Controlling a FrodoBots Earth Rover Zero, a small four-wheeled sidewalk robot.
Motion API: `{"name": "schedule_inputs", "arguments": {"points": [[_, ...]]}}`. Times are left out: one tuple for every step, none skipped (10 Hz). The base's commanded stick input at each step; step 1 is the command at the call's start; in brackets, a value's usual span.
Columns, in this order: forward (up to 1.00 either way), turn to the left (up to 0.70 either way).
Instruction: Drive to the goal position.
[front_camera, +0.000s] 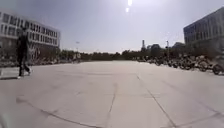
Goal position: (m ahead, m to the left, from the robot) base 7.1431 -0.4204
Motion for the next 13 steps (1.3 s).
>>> {"name": "schedule_inputs", "arguments": {"points": [[1.0, 0.0], [1.0, 0.0], [1.0, 0.0], [1.0, 0.0], [1.0, 0.0], [1.0, 0.0], [1.0, 0.0], [1.0, 0.0], [1.0, 0.0], [1.0, 0.0], [1.0, 0.0], [1.0, 0.0], [1.0, 0.0]]}}
